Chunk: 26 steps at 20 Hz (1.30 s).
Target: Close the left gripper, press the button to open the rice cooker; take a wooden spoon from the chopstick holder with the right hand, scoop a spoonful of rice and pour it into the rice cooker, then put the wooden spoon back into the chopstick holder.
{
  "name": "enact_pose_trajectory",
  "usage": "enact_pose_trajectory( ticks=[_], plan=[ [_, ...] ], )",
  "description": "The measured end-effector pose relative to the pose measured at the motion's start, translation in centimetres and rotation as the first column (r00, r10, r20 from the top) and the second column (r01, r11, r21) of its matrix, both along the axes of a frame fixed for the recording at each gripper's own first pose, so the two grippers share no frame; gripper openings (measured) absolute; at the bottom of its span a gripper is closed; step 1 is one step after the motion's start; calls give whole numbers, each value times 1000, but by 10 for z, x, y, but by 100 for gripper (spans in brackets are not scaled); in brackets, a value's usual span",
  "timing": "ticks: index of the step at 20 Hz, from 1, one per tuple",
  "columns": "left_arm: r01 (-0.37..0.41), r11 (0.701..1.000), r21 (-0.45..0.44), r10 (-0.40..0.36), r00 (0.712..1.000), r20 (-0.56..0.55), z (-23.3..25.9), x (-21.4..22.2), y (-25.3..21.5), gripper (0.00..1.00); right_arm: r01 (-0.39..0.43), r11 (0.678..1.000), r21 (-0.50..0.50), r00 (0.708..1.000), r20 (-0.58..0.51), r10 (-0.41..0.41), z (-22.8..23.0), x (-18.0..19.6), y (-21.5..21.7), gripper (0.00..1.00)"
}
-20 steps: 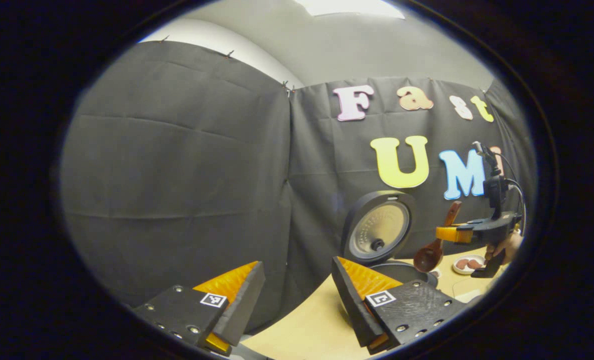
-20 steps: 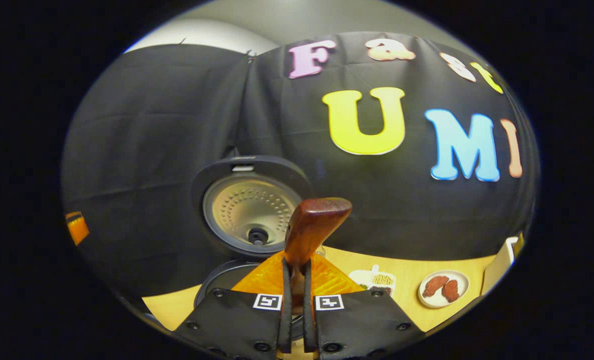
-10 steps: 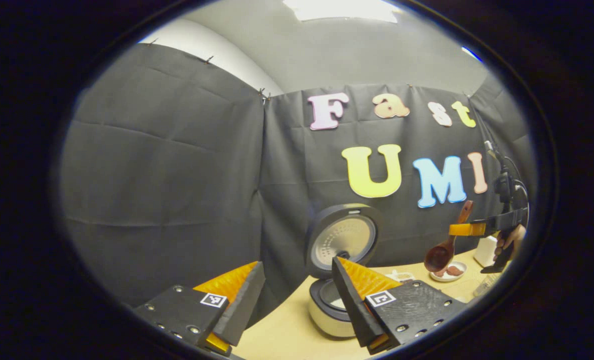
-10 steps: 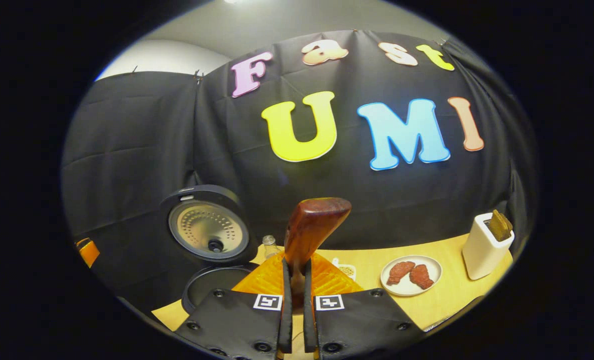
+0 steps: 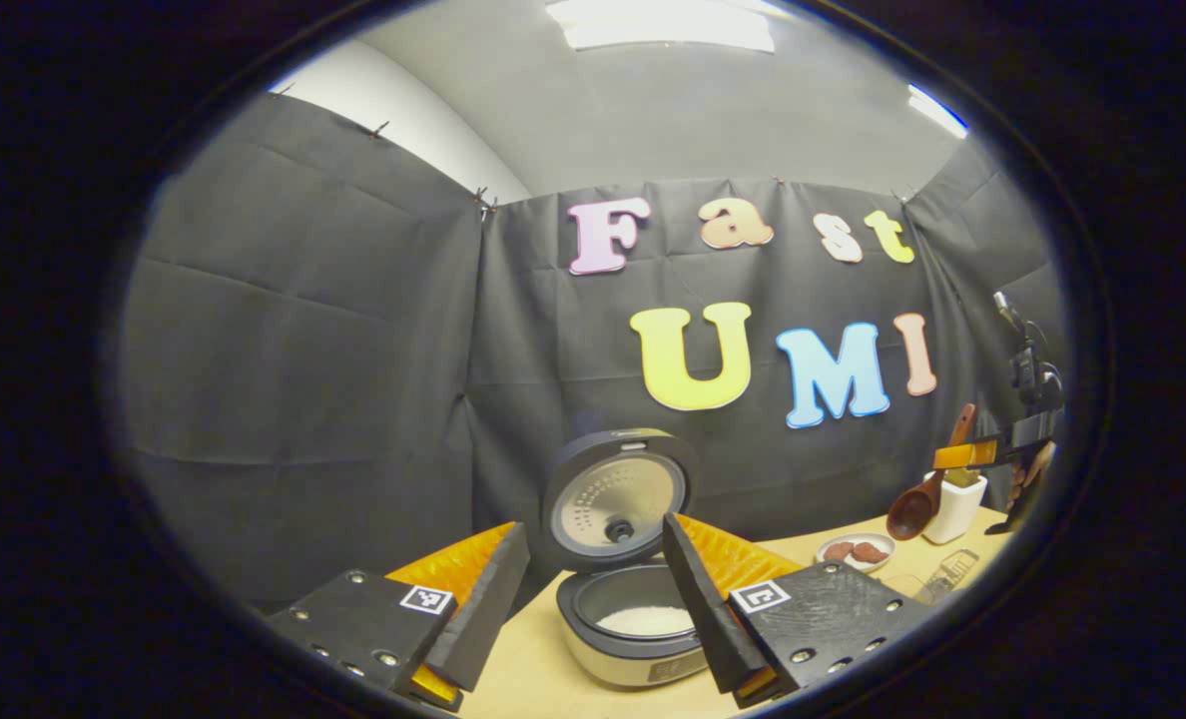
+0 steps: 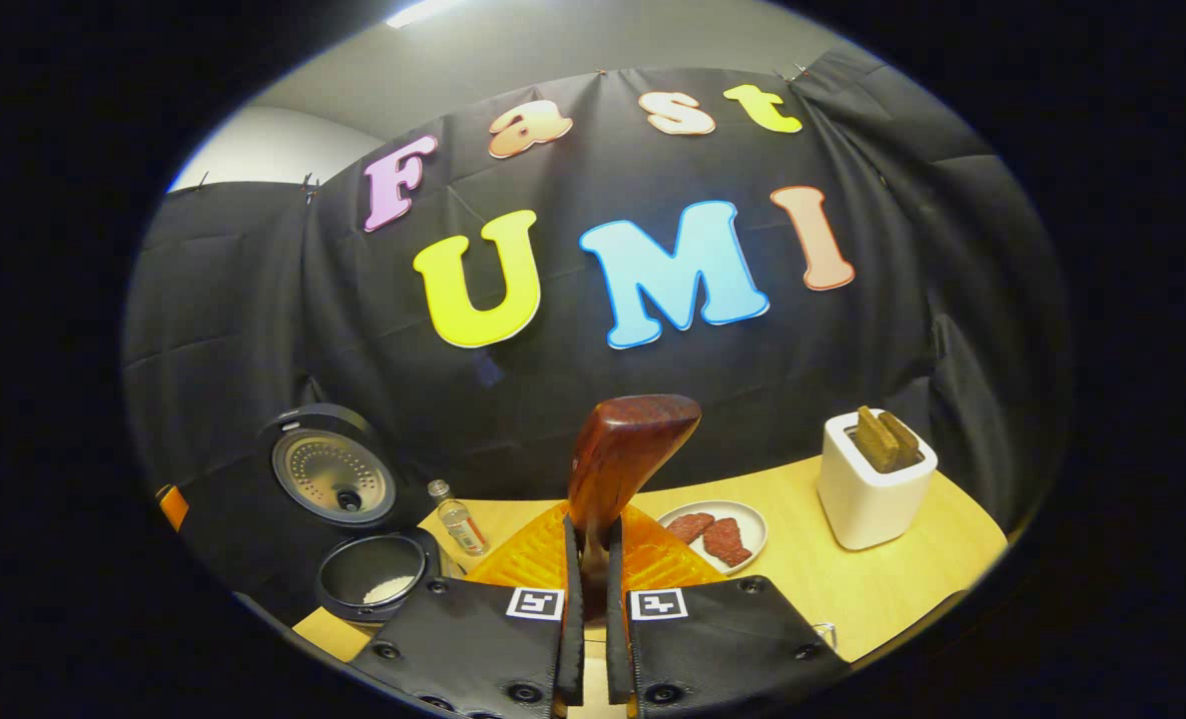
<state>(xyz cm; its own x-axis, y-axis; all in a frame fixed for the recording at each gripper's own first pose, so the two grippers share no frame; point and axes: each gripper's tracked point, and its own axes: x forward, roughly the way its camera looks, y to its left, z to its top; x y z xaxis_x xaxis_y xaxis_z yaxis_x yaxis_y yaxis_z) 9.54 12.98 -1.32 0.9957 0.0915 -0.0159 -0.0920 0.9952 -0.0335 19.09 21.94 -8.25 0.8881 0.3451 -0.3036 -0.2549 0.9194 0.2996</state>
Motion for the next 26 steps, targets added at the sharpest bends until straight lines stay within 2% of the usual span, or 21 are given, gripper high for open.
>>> enact_pose_trajectory(
  ticks=[9, 13, 18, 26],
  plan=[
    [58, 998, -6, -58, 998, 1, 10, 3, -46, 84, 109, 994, -30, 994, -28, -110, -12, -9, -86, 10],
    [73, 997, 2, -73, 997, 5, 16, 3, -59, 84, 136, 990, -46, 988, -72, -139, -34, -18, -113, 10],
    [82, 997, 4, -82, 997, 1, 17, 0, -70, 84, 138, 987, -84, 978, -142, -149, -71, -35, -132, 10],
    [75, 997, 27, -75, 997, -3, 20, -8, -73, 85, 104, 988, -112, 962, -242, -128, -125, -56, -139, 10]
  ],
)
